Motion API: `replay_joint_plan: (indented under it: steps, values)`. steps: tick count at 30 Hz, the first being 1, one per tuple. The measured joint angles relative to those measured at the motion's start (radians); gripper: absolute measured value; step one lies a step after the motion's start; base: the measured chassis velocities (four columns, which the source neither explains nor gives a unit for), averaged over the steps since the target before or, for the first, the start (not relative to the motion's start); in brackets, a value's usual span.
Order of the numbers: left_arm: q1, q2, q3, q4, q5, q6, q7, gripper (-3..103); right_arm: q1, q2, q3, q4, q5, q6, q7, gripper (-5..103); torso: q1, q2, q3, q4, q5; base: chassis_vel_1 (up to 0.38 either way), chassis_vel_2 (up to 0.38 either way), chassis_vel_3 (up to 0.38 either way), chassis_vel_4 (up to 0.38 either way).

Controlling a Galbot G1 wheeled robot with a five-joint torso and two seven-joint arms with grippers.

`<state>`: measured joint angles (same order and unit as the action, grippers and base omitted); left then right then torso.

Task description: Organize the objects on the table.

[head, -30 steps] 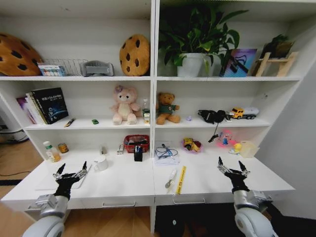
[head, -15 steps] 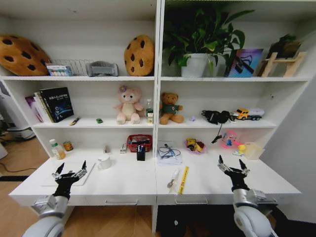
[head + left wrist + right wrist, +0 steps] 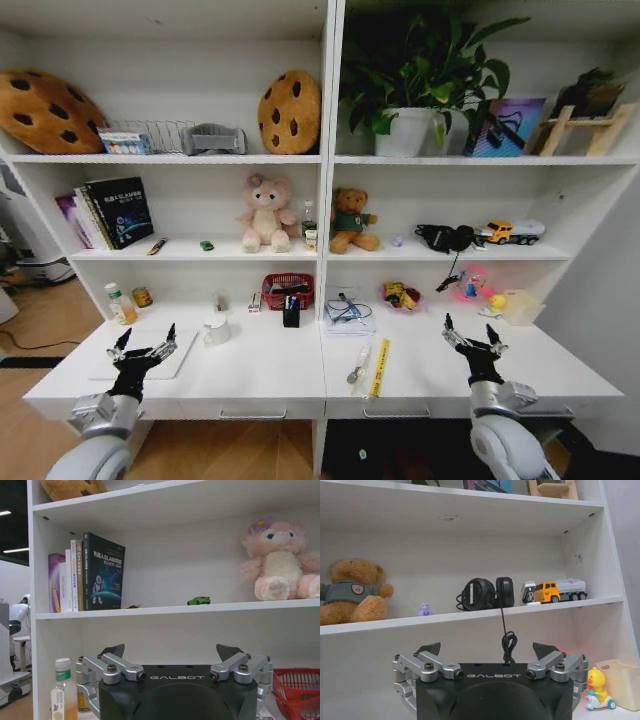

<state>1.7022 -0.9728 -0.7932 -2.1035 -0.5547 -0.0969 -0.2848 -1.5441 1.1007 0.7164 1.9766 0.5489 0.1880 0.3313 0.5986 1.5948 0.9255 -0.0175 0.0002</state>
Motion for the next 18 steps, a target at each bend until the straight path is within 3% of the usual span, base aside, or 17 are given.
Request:
replay_joint_plan:
  steps: [8,18]
  values:
    - [0.004,-0.005,0.003,-0.001,0.003,0.000,0.001,100,-0.001,0.002,0.000,0.000,-0.002,0.000,0.000,100,0.000,0.000,0.000,0.0002,0.0001,0.147,0.187,-0.148,-0.195]
    - [-0.002,-0.003,0.005,0.001,0.003,0.000,0.002,100,-0.001,0.003,0.000,0.000,-0.002,0.000,0.011,100,0.000,0.000,0.000,-0.0001,0.0001,0.253,0.275,-0.241,-0.291]
